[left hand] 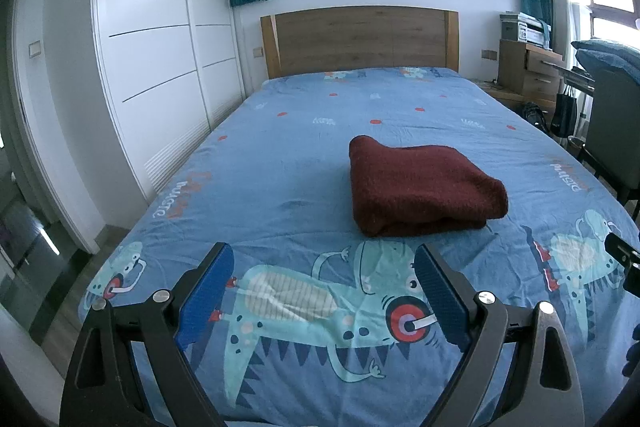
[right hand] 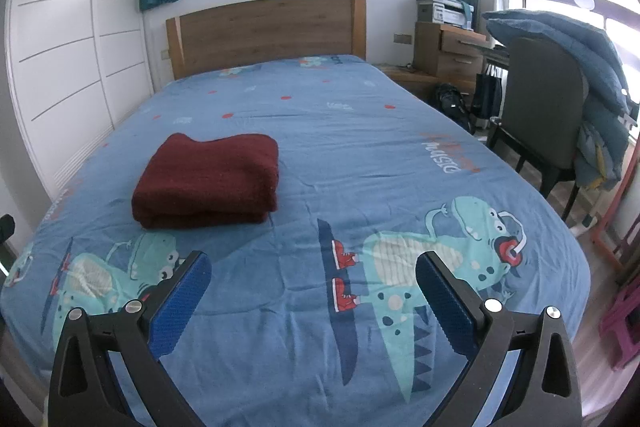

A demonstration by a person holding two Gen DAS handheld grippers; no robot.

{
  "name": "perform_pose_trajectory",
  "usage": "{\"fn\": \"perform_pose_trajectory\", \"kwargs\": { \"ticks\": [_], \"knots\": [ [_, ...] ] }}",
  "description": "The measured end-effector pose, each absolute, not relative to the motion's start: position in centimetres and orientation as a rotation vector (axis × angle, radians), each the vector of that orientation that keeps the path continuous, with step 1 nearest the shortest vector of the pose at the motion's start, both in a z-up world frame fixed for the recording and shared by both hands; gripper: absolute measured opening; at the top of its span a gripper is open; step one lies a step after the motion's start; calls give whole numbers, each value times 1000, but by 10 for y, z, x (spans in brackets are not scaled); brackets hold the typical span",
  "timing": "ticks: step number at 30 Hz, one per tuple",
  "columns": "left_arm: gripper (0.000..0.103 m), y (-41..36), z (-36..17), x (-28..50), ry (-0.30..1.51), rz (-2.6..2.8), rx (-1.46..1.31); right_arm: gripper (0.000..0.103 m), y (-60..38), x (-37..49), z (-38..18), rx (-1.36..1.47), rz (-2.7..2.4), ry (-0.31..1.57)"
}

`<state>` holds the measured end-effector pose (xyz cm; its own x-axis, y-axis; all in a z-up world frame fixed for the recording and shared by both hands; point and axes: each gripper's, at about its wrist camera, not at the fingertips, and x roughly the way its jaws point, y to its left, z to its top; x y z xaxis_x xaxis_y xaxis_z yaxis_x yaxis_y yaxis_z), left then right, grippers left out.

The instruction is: Fold small clothes

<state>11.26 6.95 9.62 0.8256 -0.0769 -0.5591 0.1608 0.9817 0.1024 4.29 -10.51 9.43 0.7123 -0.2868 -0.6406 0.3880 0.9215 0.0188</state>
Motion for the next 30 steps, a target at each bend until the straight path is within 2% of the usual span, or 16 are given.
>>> {"fn": "perform_pose_trajectory", "kwargs": {
  "ticks": [30],
  "knots": [
    [89, 70, 90, 111, 597, -126, 142, 102, -108, 41, 92, 165, -386, 689]
  ]
}}
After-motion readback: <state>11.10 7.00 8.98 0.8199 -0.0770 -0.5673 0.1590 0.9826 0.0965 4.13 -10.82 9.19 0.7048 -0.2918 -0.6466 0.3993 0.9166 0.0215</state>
